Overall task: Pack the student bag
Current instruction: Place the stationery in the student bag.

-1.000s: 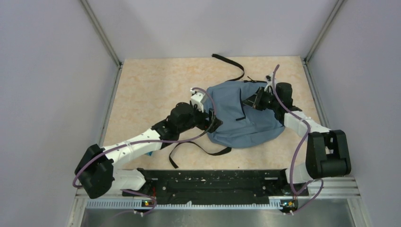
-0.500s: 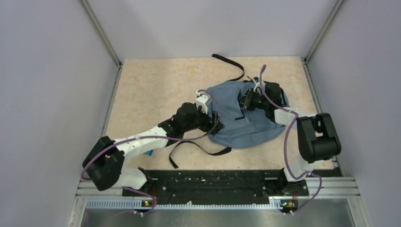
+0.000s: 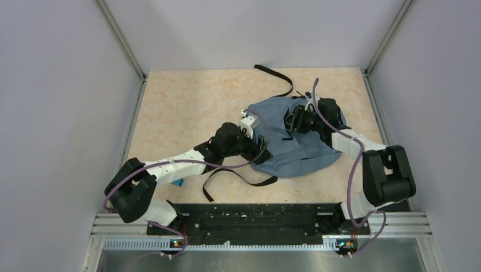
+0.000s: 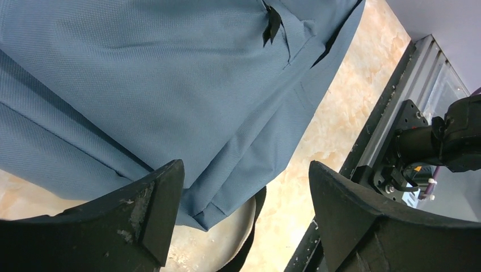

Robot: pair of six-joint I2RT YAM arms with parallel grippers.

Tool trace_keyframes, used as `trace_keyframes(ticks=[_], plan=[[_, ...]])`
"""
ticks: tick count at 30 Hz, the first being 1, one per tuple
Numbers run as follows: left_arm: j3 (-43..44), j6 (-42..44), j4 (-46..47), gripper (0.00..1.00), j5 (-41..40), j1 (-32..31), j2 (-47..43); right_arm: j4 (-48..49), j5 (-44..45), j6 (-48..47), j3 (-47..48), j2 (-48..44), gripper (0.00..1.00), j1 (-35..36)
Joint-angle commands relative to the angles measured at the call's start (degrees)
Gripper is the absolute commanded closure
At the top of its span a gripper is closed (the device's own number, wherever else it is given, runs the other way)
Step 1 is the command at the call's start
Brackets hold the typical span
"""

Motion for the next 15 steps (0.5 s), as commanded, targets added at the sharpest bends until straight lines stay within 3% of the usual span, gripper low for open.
trace_keyframes(ticks=[1, 9, 15], plan=[[2.8, -0.9, 3.9, 0.15, 1.6, 0.0, 0.2, -6.2, 6.9, -4.5, 0.1, -8.8, 0.46, 0.7], [5.5, -3.0, 6.4, 0.16, 4.5, -0.5, 3.8, -18.2, 20.3, -7.2, -0.3, -21.0, 0.34, -0.1], [9.9, -4.8, 8.1, 0.17, 5.3, -1.7, 7.8, -23.5, 23.2, -8.0, -1.6, -29.6, 0.3, -0.1]])
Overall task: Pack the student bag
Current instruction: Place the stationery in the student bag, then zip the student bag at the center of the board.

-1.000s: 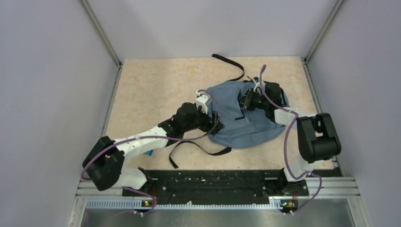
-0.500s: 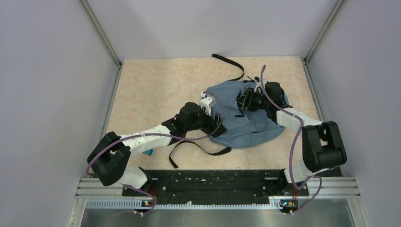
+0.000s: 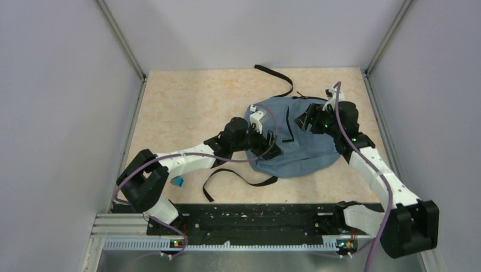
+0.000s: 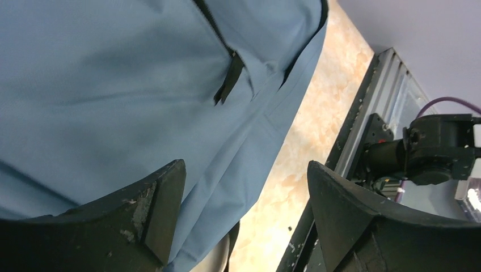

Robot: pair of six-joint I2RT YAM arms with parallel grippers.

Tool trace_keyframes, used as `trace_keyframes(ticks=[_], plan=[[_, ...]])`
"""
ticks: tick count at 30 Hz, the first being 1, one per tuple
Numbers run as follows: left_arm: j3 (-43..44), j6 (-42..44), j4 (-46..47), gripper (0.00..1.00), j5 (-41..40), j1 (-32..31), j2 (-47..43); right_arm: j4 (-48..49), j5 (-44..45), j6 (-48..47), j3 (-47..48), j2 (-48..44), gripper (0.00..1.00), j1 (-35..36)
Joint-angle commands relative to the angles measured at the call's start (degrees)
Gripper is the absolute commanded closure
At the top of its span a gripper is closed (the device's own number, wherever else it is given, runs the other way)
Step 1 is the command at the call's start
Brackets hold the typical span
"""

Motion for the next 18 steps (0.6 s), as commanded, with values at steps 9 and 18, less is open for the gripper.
trace_keyframes(ticks=[9, 18], plan=[[13.5, 0.5, 0.8, 0.23, 2.4, -1.0, 11.2, -5.0, 3.2, -0.4, -6.9, -12.0, 0.31, 0.9], [16.4, 2.3, -2.6, 0.38, -0.5, -1.0, 14.7, -4.1, 2.7, -0.3, -12.1, -12.4, 0.34, 3.0]])
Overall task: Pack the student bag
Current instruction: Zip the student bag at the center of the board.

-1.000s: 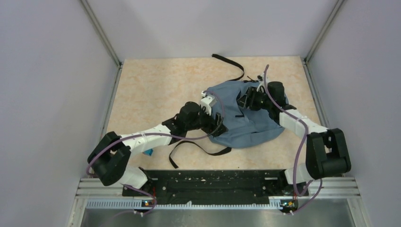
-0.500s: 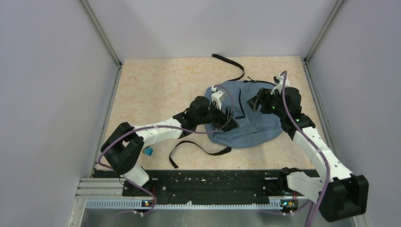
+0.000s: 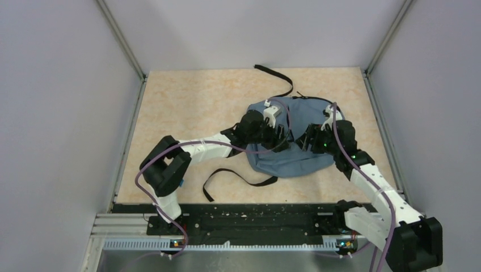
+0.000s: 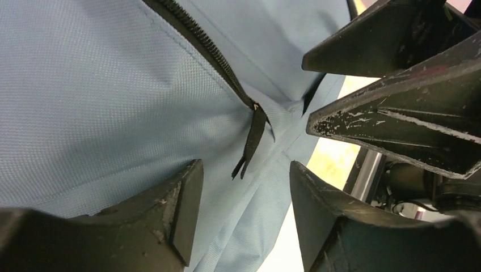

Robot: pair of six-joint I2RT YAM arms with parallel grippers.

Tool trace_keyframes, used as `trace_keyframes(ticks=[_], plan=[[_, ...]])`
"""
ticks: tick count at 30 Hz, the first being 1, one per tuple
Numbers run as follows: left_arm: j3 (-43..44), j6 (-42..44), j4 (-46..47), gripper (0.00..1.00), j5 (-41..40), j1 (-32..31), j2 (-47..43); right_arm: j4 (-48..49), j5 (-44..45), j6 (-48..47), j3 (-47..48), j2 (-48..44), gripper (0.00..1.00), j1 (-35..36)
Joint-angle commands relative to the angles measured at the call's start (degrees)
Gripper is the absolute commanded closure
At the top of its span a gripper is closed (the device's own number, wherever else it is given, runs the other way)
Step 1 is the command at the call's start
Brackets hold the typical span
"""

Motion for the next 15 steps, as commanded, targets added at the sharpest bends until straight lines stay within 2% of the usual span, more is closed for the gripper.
trace_keyframes(ticks=[1, 10, 15], plan=[[3.0, 1.4, -0.3, 0.4, -0.7, -0.1, 1.0, 1.3, -0.2, 0.0, -1.2, -0.9, 0.34, 1.2], [5.1, 1.0, 0.4, 0.49, 1.3, -0.2, 3.1, 2.3, 0.9, -0.7, -2.2, 0.2, 0.34, 3.7], [4.9, 0.5, 0.6, 0.6, 0.8, -0.1, 3.3, 3.0, 1.7, -1.7, -1.9, 1.3, 0.35, 4.3]])
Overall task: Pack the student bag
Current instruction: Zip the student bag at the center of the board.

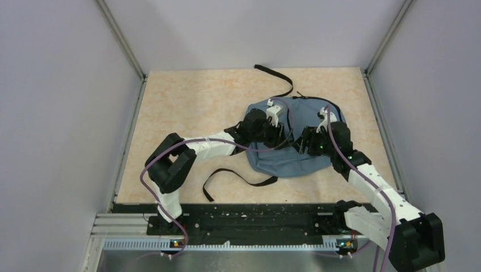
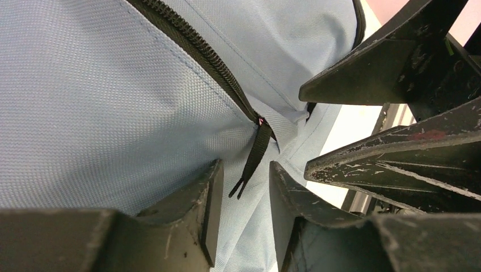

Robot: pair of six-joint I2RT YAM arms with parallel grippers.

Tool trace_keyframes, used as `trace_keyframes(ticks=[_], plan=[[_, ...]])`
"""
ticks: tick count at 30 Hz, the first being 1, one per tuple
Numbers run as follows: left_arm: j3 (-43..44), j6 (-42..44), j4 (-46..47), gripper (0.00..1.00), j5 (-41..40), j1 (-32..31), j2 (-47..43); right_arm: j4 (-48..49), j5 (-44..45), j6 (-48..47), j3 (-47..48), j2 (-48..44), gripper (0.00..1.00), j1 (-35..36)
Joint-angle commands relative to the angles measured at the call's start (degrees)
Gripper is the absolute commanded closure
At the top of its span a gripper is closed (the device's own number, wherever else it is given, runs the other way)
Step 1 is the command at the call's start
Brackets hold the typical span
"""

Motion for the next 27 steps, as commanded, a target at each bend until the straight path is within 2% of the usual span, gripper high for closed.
trace_keyframes(ticks=[1, 3, 5, 6, 12, 14, 15, 16, 18, 19, 24, 27], plan=[[1.8, 0.2, 1.9, 0.64, 0.6, -0.1, 0.2, 2.7, 1.8, -1.8, 0.1, 1.0, 0.35, 1.5], [2.0, 0.1, 2.3, 0.74, 0.7, -0.2, 0.2, 2.4, 3.0, -2.6, 0.3, 1.7, 0.35, 2.2], [2.3, 0.0, 2.4, 0.97, 1.0, -0.1, 0.3, 2.2, 4.8, -3.2, 0.5, 2.2, 0.36, 3.2], [2.5, -0.1, 2.4, 1.0, 1.0, -0.1, 0.4, 2.1, 5.7, -3.5, 0.6, 2.4, 0.36, 3.9], [2.6, -0.1, 2.4, 1.0, 0.8, -0.2, -0.3, 2.0, 11.3, -4.2, 2.3, 5.7, 0.36, 6.9], [2.7, -0.1, 2.4, 1.0, 0.8, -0.1, -0.7, 2.2, 14.6, -4.3, 3.1, 7.5, 0.39, 8.2], [2.8, -0.1, 2.4, 1.0, 0.8, -0.1, -0.9, 2.3, 16.0, -4.4, 3.6, 8.4, 0.44, 8.7], [2.8, -0.1, 2.5, 1.0, 0.8, -0.1, -1.2, 2.3, 17.0, -4.5, 4.0, 9.5, 0.57, 9.3], [3.3, 0.2, 2.9, 1.0, 0.6, -0.1, -1.8, 2.2, 17.8, -4.2, 4.8, 10.6, 0.9, 9.9], [3.7, 0.6, 2.8, 1.0, -0.1, -0.1, -2.3, 2.2, 18.1, -3.9, 5.0, 10.5, 1.0, 10.3], [6.7, 2.0, 2.8, 1.0, -4.1, 0.8, -3.6, 1.3, 18.8, -3.8, 4.2, 8.6, 1.0, 11.6], [9.5, 0.3, 3.9, 1.0, -2.7, 2.8, -2.8, 0.3, 18.4, -3.8, 3.4, 7.6, 1.0, 12.0]])
